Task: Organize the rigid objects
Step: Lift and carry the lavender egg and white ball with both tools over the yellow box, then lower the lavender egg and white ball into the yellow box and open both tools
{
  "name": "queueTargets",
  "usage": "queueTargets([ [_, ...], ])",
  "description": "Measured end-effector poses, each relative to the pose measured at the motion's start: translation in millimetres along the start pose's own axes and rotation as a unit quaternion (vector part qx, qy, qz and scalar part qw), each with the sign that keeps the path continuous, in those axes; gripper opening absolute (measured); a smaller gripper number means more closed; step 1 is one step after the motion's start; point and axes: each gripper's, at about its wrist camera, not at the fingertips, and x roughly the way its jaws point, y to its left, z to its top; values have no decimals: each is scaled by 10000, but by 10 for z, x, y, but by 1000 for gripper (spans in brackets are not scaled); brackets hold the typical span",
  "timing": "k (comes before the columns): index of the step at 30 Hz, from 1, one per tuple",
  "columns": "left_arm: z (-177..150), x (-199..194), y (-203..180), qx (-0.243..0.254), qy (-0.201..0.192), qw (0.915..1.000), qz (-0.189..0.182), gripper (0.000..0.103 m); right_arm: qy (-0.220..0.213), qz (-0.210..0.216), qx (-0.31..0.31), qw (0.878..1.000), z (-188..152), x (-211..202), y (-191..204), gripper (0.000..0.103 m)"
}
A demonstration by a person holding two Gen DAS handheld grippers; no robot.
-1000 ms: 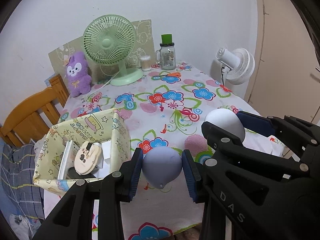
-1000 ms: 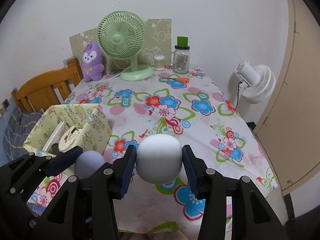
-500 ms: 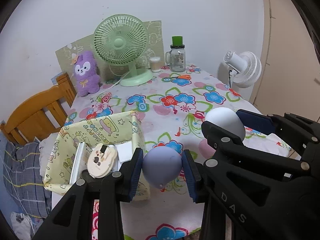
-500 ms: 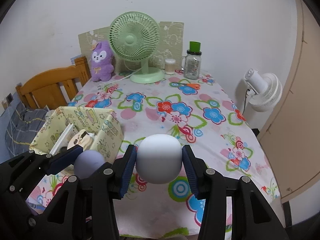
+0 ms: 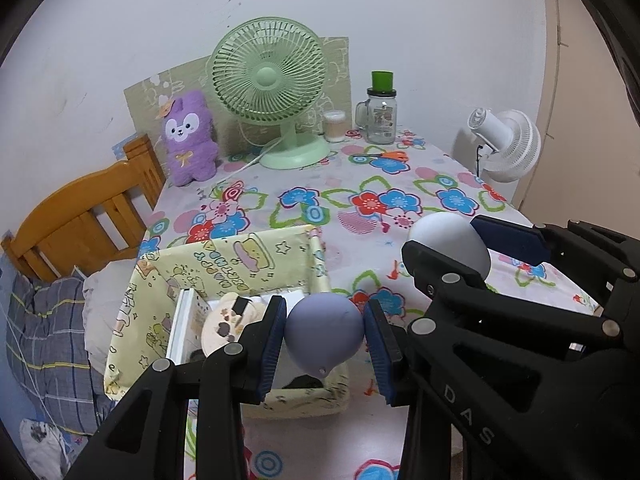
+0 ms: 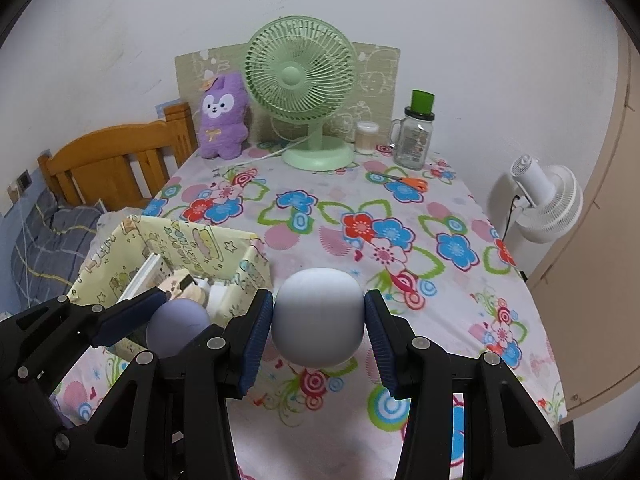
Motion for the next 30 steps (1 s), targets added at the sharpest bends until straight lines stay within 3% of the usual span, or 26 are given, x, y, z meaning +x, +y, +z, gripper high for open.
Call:
queueTargets([
  [30,62,506,665,-331,280,9990,79,41,227,323,-379,9985,299,610,539,50],
])
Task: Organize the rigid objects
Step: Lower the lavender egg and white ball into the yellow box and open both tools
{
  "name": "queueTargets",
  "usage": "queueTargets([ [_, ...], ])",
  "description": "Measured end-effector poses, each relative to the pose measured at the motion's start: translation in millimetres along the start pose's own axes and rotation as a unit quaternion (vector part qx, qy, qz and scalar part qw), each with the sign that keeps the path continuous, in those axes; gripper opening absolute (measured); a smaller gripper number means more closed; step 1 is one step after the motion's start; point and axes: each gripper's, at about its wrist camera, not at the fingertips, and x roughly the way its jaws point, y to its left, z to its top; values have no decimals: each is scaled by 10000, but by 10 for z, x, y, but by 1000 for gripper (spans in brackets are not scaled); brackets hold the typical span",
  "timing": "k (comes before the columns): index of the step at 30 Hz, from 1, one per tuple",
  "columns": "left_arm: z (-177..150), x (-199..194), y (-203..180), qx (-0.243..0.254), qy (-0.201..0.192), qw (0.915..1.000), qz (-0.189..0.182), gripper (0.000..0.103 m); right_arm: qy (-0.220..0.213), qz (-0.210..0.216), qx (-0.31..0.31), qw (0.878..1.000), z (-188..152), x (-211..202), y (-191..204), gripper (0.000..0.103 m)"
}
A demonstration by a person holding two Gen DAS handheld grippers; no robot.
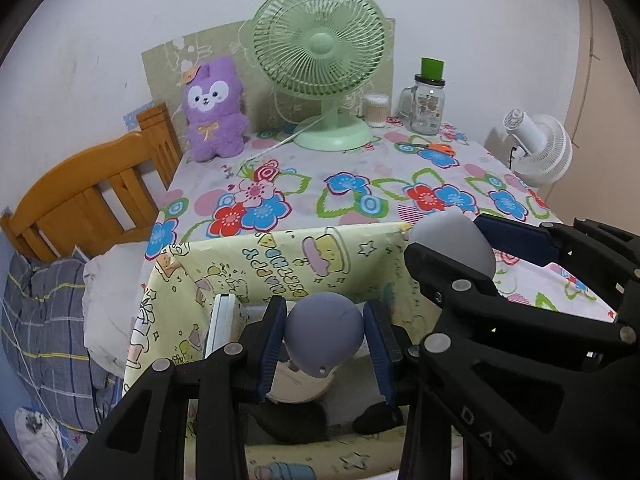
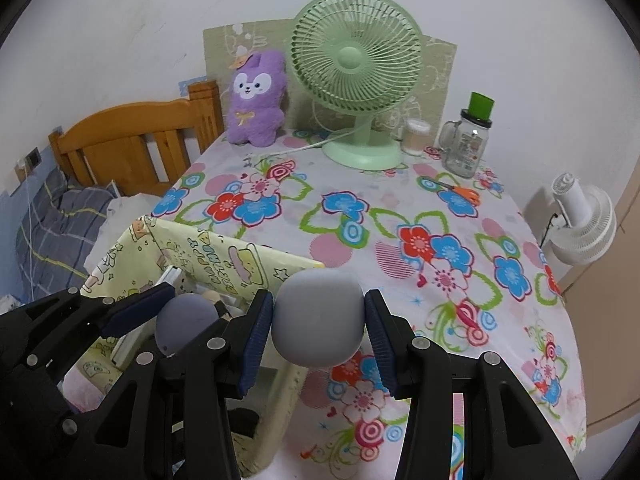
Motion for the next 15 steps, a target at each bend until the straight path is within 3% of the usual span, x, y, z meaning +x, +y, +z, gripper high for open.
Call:
queueTargets([
  [15,-19,283,304,-271,288,9992,46,41,232,357,-213,9989,106,380,257,50],
])
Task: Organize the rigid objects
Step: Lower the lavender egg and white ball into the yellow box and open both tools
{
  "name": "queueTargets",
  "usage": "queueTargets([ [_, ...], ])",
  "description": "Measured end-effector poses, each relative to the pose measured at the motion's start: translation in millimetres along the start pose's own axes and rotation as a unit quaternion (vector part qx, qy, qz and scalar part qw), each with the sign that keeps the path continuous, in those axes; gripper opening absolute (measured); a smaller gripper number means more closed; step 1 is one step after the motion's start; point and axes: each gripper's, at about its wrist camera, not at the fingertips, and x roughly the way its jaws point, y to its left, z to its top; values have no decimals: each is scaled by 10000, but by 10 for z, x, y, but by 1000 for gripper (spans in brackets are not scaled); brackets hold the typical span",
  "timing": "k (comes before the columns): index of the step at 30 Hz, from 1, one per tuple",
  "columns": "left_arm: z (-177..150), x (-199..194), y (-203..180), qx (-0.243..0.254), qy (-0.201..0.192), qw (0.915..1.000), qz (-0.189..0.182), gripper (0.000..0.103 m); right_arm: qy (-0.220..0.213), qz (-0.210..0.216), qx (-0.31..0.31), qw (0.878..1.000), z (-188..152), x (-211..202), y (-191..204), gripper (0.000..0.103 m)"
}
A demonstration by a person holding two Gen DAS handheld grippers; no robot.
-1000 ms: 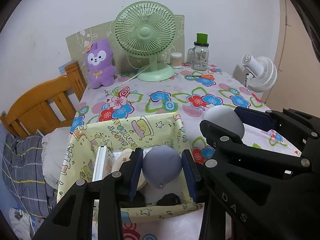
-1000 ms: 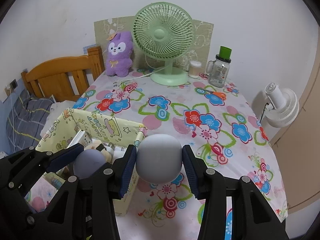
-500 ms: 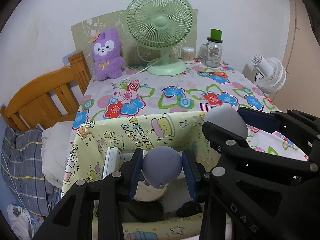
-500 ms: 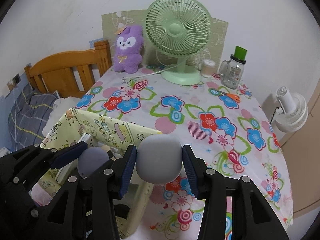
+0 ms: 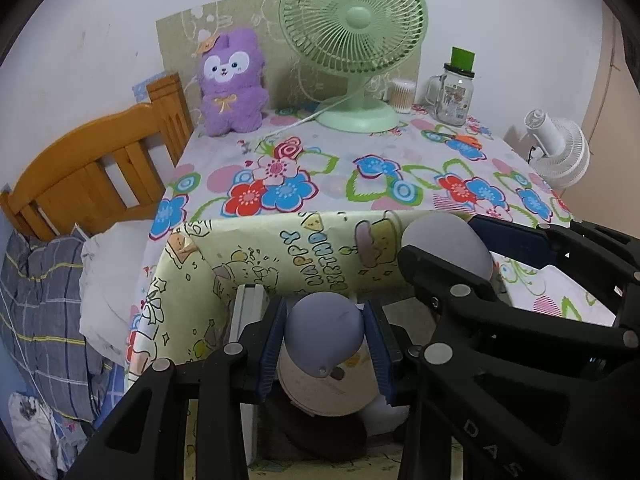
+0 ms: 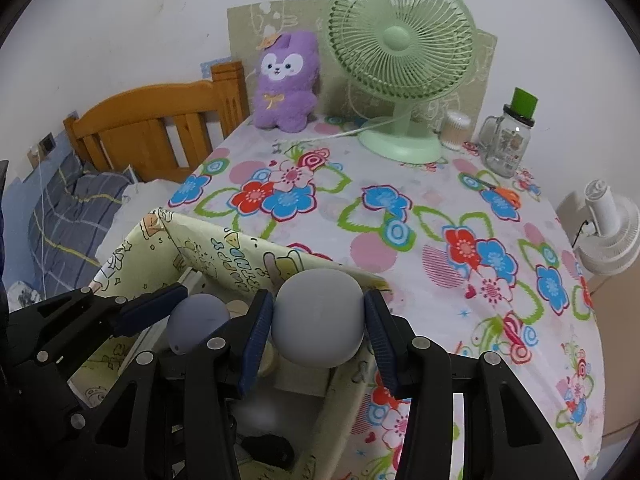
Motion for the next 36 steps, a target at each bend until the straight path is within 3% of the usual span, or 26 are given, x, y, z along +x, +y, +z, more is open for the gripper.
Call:
queueTargets([
  [13,-9,95,76,-63,129,9999,-58,41,138,208,-31,9997,6,161,37,54],
  [19,9,61,40,-16,110,9997,-236,41,-21,-11,-138,9999,9,43,27,61],
  [21,14,77,14,24,150,9995,-273,41,-83,-231,-139,9996,1,-8,7,72],
  [24,19,109,-37,97,195,9994,-286,41,-197,-500,-175,9984,-16,-62,-31,75],
  [29,9,124,-86,150,244,9992,-280,54,-82,-481,-4,9988,-54,-42,-117,76],
  [31,2,93,-109,194,203,9992,-290,69,-60,-404,87,9991,-72,-43,-141,76],
  [34,-15,51,-125,213,147,9993,-286,81,-61,-379,142,9992,-89,-56,-138,76],
  [36,-30,43,-123,197,153,9993,-277,82,-83,-396,114,9991,-101,-77,-122,76],
])
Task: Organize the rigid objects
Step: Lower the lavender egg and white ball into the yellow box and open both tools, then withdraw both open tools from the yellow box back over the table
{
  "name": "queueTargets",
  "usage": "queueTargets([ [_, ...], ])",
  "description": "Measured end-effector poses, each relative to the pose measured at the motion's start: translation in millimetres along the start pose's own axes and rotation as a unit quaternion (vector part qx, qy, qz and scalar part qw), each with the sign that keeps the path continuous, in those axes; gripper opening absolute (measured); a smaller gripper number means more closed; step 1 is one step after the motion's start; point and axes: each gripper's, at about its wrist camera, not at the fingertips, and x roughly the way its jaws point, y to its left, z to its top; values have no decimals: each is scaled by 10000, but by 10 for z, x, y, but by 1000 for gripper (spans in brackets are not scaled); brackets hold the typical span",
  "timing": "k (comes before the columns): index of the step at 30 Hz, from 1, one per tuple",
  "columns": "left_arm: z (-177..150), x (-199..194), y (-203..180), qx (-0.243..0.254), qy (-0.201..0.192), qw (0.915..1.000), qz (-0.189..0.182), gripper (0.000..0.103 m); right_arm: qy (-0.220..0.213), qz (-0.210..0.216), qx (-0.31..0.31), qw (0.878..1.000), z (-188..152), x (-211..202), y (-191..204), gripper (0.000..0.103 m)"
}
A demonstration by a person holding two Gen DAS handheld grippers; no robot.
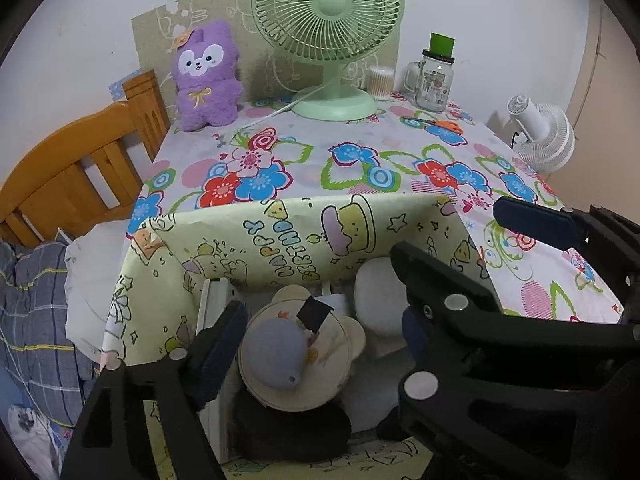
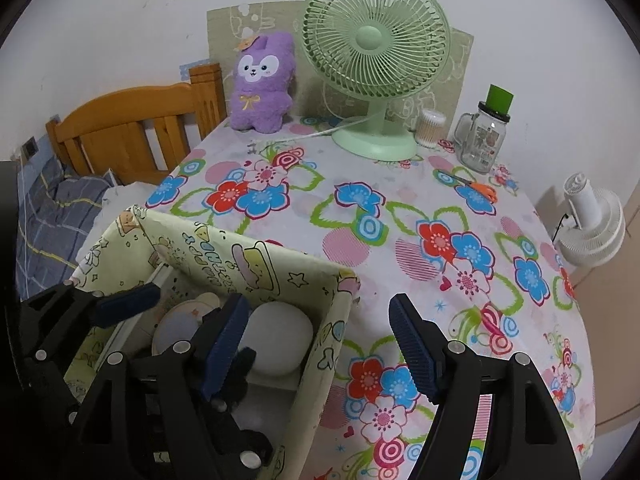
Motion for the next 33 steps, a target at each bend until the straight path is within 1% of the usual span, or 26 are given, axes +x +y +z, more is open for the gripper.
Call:
queueTargets([
  [5,-41,-55,-32,3,-22,10000,56,84,-9,5,35,10000,-51,-57,-8,76],
  [8,-65,-112,-54,8,-77,9999,79,88,-48,14,69,10000,-79,-112,-20,77],
  [10,-87,-161,-79,20,-138,9999,96,92,-93,3,85,9999,-99,-160,-24,79],
  [13,-123,-232,-126,59,-228,9996,130,95,-159,-15,131,9998,-140,-233,-41,83],
  [26,-260,-462,-326,139,-433,9989,119,96,-278,-82,336,9990,-322,-504,-133,90],
  [30,-281,-543,-393,181,-556,9983,60,96,-362,-213,446,9981,-376,-599,-182,91],
  [33,-299,-591,-464,242,-653,9975,123,96,-370,-223,558,9975,-417,-655,-252,92],
])
